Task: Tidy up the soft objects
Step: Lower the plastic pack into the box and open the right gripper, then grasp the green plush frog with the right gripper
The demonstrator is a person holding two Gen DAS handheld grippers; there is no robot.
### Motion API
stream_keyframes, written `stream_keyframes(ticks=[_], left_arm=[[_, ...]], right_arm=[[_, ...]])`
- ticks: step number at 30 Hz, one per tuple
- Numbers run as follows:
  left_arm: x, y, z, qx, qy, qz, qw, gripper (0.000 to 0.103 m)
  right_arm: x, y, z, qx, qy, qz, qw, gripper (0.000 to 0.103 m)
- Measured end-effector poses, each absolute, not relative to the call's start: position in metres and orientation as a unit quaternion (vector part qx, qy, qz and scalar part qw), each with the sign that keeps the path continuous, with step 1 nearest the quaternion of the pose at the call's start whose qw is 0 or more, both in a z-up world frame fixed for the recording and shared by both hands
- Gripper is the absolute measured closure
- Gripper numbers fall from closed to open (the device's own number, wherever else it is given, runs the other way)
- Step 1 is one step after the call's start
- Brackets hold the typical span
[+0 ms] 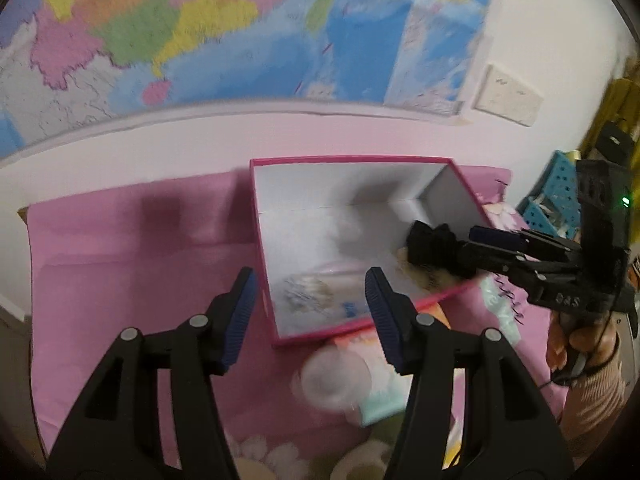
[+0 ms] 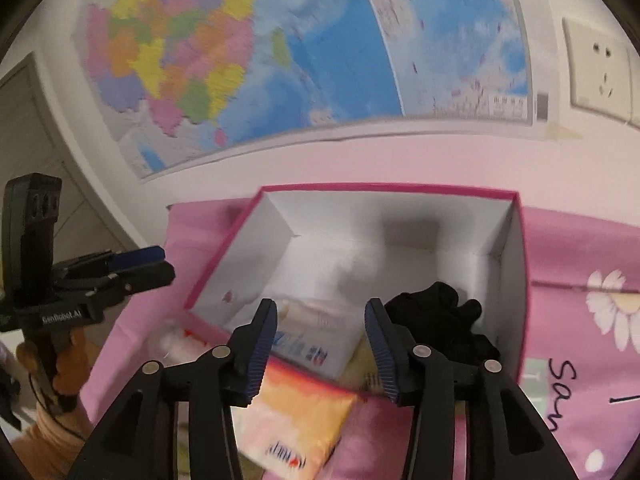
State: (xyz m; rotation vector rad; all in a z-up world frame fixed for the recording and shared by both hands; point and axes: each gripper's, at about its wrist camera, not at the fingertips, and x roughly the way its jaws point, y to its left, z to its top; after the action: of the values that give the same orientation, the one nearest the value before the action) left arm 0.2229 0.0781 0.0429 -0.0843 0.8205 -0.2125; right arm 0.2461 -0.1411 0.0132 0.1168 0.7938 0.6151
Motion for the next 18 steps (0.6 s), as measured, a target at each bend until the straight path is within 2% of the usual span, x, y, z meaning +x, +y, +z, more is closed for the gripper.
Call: stream_keyframes(ticks=[9,18], left_arm=[[0.152,0.072,0.046,-0.031,0.365,-0.153,0.918,0.045],[0.107,0.067,-0.004,-0.052,0.418,-0.175,0.890,0.045]], right_arm=[[0.194,-0.135,0.008,0.046,0.389,0.372,0.842,0.055],[0.160,-0.115,-0.038,0.050,0.446,0.427,0.785,0.045]])
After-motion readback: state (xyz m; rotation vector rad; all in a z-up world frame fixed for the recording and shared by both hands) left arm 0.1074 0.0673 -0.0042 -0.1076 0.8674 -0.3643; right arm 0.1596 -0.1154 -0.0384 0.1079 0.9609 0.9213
